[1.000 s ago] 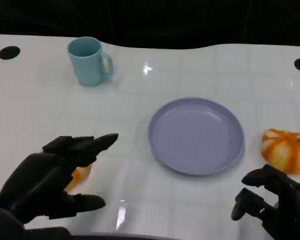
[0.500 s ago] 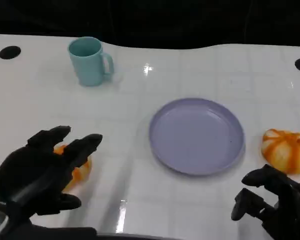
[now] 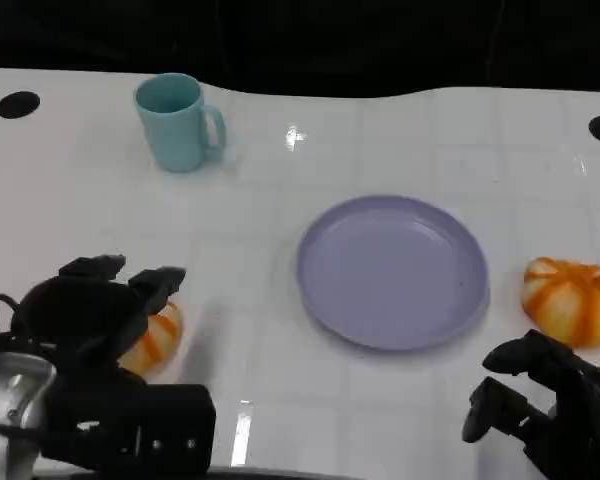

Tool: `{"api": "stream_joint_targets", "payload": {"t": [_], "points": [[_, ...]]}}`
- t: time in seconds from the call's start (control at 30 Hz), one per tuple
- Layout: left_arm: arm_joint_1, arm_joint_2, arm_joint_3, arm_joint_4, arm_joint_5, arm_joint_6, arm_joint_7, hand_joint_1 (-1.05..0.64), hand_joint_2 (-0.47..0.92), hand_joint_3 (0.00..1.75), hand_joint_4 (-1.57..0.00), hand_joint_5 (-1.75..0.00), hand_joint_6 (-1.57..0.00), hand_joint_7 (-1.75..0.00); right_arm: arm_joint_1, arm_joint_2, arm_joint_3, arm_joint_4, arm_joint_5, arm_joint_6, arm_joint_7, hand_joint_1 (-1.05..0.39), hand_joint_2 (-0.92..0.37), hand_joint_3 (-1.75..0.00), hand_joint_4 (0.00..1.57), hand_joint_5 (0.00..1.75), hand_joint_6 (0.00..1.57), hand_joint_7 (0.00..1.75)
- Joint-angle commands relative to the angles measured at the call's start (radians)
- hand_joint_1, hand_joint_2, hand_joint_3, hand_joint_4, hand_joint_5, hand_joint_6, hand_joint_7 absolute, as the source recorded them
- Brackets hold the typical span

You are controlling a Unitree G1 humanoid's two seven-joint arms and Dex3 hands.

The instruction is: Grasp the bread from the table and place it into the plate.

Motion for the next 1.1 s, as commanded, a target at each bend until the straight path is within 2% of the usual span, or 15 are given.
{"api": "stream_joint_targets", "payload": {"t": [0.03,0.17,0.33,0.57,0.87,1.07,1.1], "points": [[-0.073,0.020,-0.043,0.120,0.003,0.017,0.019,-0.45,0.83,0.00,-0.04,-0.07,-0.13,0.00,0.007,-0.014,-0.010,-0.011,0.000,-0.015,0.007,-0.54,-0.92,-0.21,0.74,1.53,0.84,0.94],[-0.122,0.014,-0.079,0.198,-0.002,0.029,0.030,-0.50,0.83,0.00,-0.06,-0.07,-0.13,0.00,0.006,-0.015,-0.012,-0.013,0.006,-0.007,0.006,-0.53,-0.92,-0.22,0.73,1.53,0.83,0.95],[-0.178,-0.009,-0.123,0.328,-0.011,0.029,0.099,-0.42,0.84,0.00,-0.08,-0.07,-0.13,0.00,0.007,-0.015,-0.012,-0.014,0.008,-0.008,0.006,-0.52,-0.92,-0.22,0.73,1.52,0.82,0.94],[-0.268,-0.034,-0.187,0.555,-0.025,-0.007,0.231,-0.42,0.84,0.00,-0.09,-0.07,-0.14,0.00,0.013,-0.008,-0.013,-0.018,0.013,-0.003,-0.003,-0.52,-0.92,-0.21,0.73,1.52,0.82,0.94],[-0.360,-0.061,-0.229,0.752,-0.097,-0.045,0.295,-0.41,0.86,0.00,-0.10,-0.07,-0.16,-0.01,0.014,-0.012,-0.009,-0.022,0.005,-0.006,-0.001,-0.52,-0.92,-0.23,0.72,1.54,0.81,0.95],[-0.400,-0.074,-0.227,0.872,-0.173,-0.106,0.329,-0.36,0.91,0.02,-0.23,-0.13,-0.26,-0.04,0.013,-0.011,-0.010,-0.029,0.009,0.005,-0.011,-0.53,-0.92,-0.22,0.72,1.54,0.82,0.95],[-0.405,-0.074,-0.225,0.885,-0.187,-0.117,0.329,-0.34,0.91,0.07,-0.27,-0.14,-0.28,-0.04,0.013,-0.010,-0.010,-0.031,0.010,0.006,-0.013,-0.53,-0.92,-0.22,0.72,1.54,0.82,0.95]]}}
